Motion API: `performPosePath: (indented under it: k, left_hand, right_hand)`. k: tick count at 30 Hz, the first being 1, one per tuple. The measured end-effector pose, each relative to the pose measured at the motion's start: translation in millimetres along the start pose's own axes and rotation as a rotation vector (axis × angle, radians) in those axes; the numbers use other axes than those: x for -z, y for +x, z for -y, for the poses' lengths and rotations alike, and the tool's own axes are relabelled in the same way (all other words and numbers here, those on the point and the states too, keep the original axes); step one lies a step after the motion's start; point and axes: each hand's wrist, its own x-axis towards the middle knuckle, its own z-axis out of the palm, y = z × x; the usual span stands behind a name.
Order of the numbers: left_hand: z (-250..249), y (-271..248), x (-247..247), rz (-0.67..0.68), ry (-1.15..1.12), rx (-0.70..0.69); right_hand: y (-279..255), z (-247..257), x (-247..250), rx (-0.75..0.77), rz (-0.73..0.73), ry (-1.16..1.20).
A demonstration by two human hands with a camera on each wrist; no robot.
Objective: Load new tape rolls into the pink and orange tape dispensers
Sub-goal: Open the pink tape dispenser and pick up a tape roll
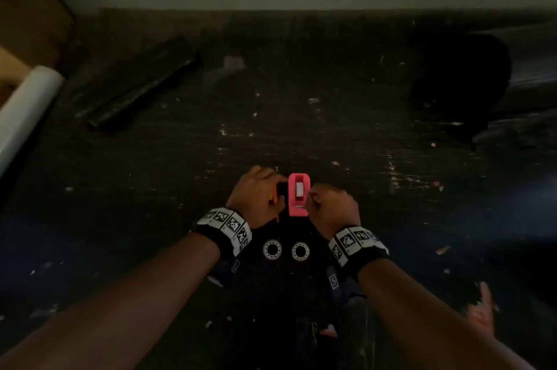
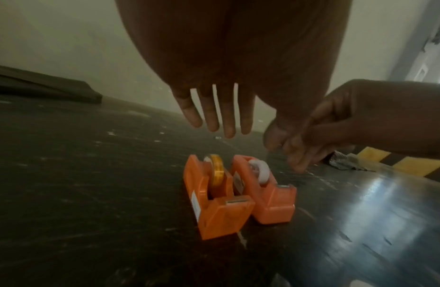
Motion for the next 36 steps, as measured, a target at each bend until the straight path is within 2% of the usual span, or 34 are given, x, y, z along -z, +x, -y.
performPosePath:
  k: [2, 4, 8, 19, 25, 27, 29, 31, 33, 36]
  left_hand:
    - [2.8, 12.1, -8.4, 0.111, 0.072, -0.002]
    - [4.9, 19.7, -19.2, 0.174, 0.104, -0.006]
    - [11.6, 33.5, -39.5, 0.218, 0.111, 0.010]
    - [15.8, 44.3, -48.5, 0.213, 0.086, 0.023]
    - [11.9, 40.7, -41.0, 0.218, 0.055, 0.001]
    - [8.2, 32.4, -35.6, 0.149, -0.052, -0.009]
    - [2.6, 20.3, -30.6, 0.048, -0.232, 0.003]
    - [-3.7, 5.5, -30.1, 0.015, -0.454, 0.054]
    - [-12.0, -10.1, -34.5, 0.064, -0.692, 0.135]
    - [-27.7, -30.2, -47.0, 0.197, -1.053, 0.323]
  right_hand:
    - [16.6, 2.0, -7.2, -0.041, -0.013, 0.003]
    - [29.1, 7.6, -13.3, -0.076, 0.033, -0.009]
    - [46.2, 13.8, -29.7, -0.125, 0.032, 0.053]
    - [62.9, 22.8, -34.9, -0.235, 0.035, 0.136]
    - [48.8, 7.6, -26.6, -0.142, -0.149, 0.312]
    - [34.5, -7.0, -23.1, -0.130, -0.174, 0.468]
    - [17.4, -20.9, -20.2, -0.159, -0.113, 0.656]
    - [0.6, -31.2, -18.1, -0.209, -0.041, 0.881]
    - [-15.1, -37.7, -17.5, -0.226, 0.005, 1.079]
    - [-33.6, -42.9, -22.4, -0.234, 0.079, 1.212]
